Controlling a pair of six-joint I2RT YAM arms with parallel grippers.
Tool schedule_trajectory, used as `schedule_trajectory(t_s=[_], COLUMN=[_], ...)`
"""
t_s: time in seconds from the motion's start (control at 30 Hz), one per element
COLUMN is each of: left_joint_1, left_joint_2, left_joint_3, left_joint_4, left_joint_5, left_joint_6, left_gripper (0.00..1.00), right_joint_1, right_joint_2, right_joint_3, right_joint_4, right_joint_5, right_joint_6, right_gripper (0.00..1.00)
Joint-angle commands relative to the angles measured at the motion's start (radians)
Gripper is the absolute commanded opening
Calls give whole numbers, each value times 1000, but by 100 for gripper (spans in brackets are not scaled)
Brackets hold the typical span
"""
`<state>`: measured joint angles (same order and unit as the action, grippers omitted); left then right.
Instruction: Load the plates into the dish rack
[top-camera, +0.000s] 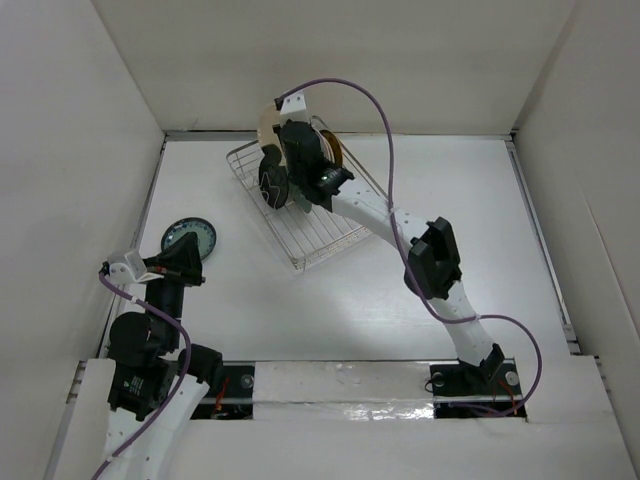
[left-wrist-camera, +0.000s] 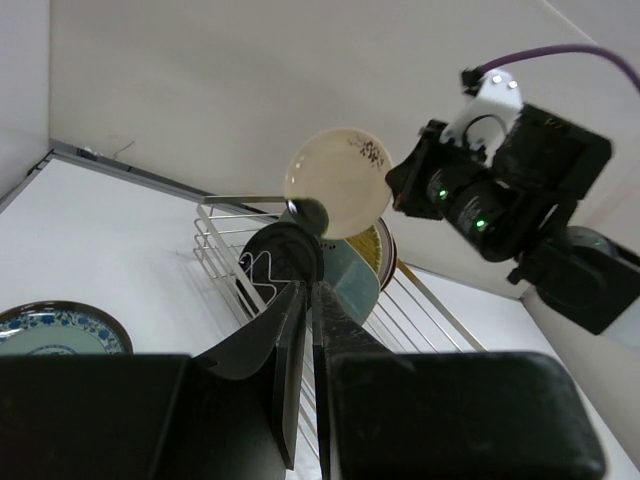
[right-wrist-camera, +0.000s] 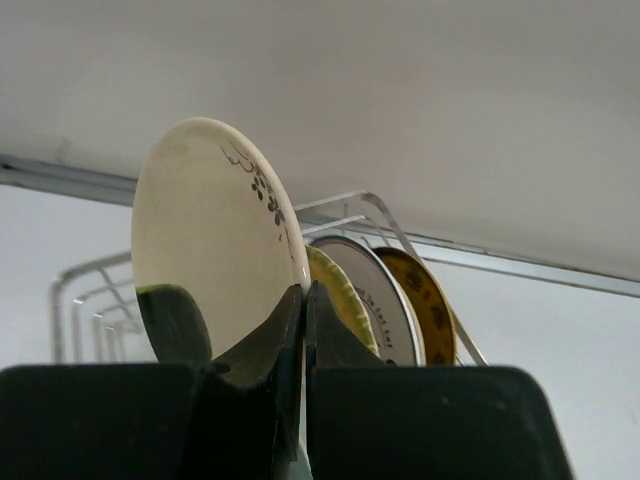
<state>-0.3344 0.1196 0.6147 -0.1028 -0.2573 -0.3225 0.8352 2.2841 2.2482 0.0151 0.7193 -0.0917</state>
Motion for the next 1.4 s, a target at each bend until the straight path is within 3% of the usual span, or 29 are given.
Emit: schedule_trajectory(t_s=[0.0, 0.57, 1.27, 1.3, 1.37], left_joint_1=[-5, -5, -5, -5, -5], left_joint_2=[-1, 2, -11, -9, -11], left_joint_3=[-9, -7, -7, -7, -7], left_joint_4=[46, 46, 45, 45, 45], left_joint_5=[16, 21, 18, 16, 16], left_joint_6=[11, 10, 7, 7, 7], left_gripper=[5, 5, 5, 5, 5], right_joint_1=[2, 22, 128, 128, 128], right_joint_2=[18, -28, 199, 199, 184], right_joint_3=[76, -21, 11, 13, 14], right_joint_4=[21, 160, 269, 288, 296], right_joint_5=[138, 204, 258, 269, 275], right_joint_6=[-165, -339, -574, -579, -580], right_gripper=[0, 0, 0, 2, 18])
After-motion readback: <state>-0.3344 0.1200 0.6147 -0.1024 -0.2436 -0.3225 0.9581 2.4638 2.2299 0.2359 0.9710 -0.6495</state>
